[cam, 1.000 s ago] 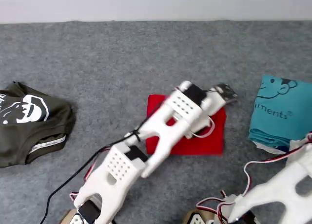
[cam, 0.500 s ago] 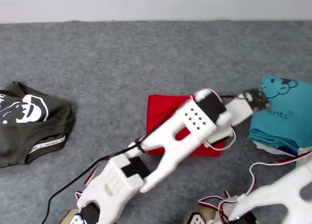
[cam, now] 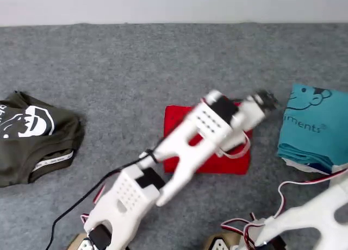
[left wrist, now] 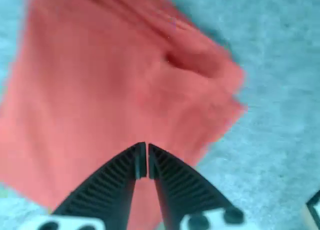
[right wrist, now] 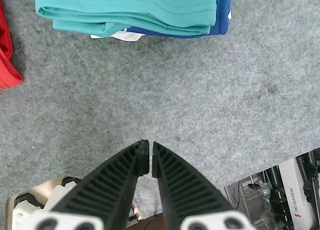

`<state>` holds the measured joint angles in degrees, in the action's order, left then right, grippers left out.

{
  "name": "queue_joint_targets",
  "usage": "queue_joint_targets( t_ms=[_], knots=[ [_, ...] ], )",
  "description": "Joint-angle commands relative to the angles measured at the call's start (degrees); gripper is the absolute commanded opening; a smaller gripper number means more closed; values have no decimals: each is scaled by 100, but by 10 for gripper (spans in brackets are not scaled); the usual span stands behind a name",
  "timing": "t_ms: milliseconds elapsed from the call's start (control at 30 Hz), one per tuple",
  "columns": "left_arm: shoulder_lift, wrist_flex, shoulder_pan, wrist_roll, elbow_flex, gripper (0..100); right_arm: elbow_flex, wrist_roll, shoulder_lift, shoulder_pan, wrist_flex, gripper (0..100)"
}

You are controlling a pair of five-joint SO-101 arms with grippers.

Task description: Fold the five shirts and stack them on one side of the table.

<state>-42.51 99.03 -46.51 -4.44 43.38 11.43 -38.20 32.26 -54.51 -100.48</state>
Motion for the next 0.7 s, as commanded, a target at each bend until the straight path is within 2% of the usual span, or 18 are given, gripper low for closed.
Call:
queue_joint_targets(
  t_ms=[0,167,300,467,667],
  knots=[
    [-18,18,-695,-53,180,14,-26,-35,233,-48,-145,26],
    [-325,53,-1319,-79,198,14,-26,-35,233,-57,-171,25],
    [-176,158,-1363,-79,400,14,-26,-35,233,-57,-171,25],
    [765,158,-993,-62,400,14,-26,-35,233,-57,-171,25],
    [1327,141,-97,-62,391,14,-26,-35,233,-40,-163,25]
  ],
)
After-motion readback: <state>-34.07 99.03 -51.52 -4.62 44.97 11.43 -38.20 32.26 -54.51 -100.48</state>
